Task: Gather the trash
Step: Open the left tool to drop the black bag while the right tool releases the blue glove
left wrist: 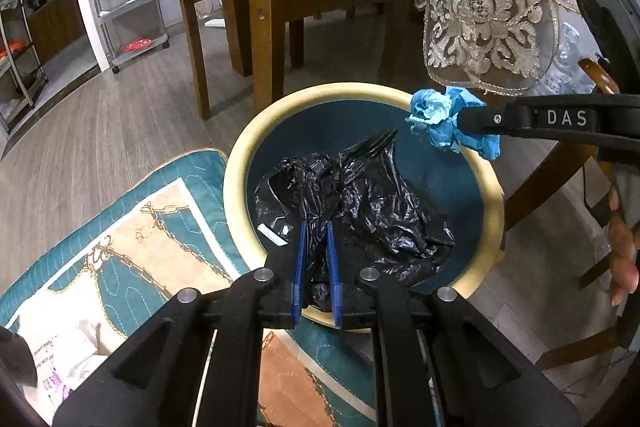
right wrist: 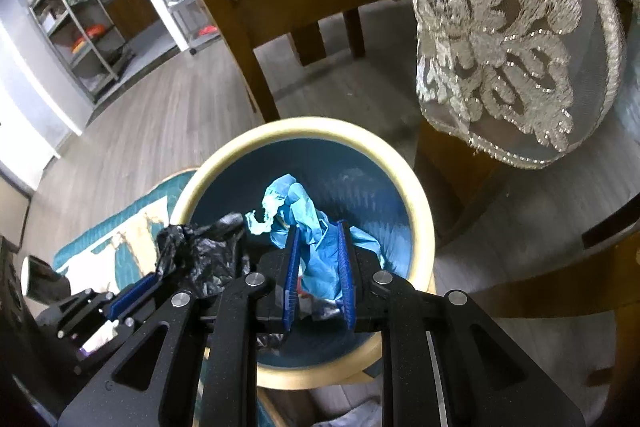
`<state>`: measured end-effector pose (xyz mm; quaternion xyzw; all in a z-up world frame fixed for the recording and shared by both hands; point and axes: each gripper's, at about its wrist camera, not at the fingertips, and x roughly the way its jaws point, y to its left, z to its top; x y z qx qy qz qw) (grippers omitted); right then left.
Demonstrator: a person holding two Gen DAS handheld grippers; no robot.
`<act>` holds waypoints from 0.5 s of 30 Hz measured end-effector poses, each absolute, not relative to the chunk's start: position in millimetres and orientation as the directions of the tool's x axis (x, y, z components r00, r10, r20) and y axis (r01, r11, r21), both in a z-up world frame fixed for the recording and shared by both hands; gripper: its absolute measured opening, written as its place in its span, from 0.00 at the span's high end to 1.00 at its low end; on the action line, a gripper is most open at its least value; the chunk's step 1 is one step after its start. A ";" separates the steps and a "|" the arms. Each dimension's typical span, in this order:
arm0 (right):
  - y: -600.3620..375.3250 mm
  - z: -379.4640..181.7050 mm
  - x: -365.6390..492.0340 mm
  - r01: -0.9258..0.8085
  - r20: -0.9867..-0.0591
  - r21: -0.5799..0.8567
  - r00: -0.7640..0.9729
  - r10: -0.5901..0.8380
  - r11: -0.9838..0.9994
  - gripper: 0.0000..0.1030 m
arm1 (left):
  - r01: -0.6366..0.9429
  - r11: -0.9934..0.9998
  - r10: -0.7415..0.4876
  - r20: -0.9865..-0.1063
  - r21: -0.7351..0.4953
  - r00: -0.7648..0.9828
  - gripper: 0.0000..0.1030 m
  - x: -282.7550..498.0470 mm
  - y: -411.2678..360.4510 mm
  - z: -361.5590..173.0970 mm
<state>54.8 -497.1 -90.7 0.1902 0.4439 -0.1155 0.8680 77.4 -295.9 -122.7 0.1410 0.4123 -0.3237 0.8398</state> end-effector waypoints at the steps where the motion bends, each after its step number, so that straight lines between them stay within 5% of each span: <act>1: -496.8 -89.1 54.3 0.366 -0.810 0.230 0.585 -0.030 0.902 0.80 | 0.659 0.751 -0.429 -0.781 -0.030 0.453 0.85 77.0 -295.7 -121.9; 3: -495.6 -86.7 54.2 0.364 -0.806 0.229 0.591 -0.034 0.903 0.76 | 0.657 0.753 -0.434 -0.774 -0.030 0.462 0.74 76.2 -294.2 -119.4; 6: -493.6 -83.6 54.2 0.366 -0.800 0.216 0.598 -0.051 0.905 0.63 | 0.640 0.768 -0.435 -0.760 -0.033 0.483 0.42 76.2 -289.0 -114.5; 15: -489.5 -72.1 54.7 0.357 -0.781 0.209 0.621 -0.065 0.910 0.34 | 0.608 0.793 -0.432 -0.744 -0.043 0.510 0.22 79.5 -272.4 -102.0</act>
